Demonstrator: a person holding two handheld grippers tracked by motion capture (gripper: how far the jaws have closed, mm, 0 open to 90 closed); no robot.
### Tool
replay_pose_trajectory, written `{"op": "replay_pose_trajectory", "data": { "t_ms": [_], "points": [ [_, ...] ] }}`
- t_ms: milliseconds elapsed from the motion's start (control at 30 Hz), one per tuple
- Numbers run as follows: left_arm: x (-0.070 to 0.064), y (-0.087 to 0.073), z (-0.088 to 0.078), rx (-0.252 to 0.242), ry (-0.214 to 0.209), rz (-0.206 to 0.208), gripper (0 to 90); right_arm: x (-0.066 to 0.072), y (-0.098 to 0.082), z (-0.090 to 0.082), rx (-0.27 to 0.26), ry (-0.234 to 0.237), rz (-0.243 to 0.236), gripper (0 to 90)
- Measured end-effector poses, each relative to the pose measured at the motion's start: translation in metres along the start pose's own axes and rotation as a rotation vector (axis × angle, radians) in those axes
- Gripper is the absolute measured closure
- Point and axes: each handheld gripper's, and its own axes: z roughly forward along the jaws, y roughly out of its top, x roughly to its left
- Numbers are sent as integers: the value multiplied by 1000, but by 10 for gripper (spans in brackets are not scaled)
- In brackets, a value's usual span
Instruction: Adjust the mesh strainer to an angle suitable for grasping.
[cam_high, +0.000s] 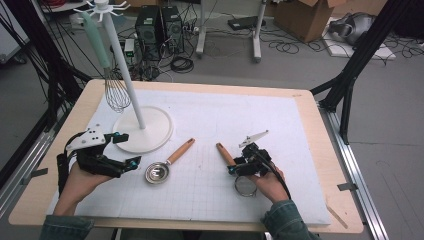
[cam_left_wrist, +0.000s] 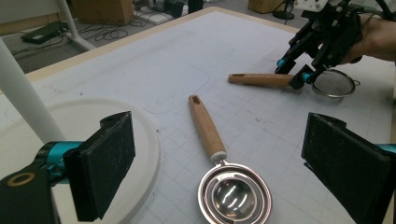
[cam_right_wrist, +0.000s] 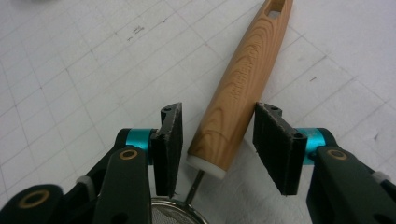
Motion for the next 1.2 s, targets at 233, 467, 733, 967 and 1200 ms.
{"op": "replay_pose_trajectory", "data": {
  "t_ms": [233,467,733,967,1200],
  "points": [
    [0,0,0,-1,-5,0,103,1,4,2,20,-7,-21,530],
    [0,0,-1,-1,-4,-1,104,4,7,8,47,-8,-45,522],
    [0,0,-1,0,-5,0,105,5,12,7,84,5,-82,563],
    [-1,1,0,1,-9,0,105,13,15,11,115,-47,-90,568],
    [-1,0,0,0,-10,0,106,13,17,10,141,-70,-124,658]
  ]
}}
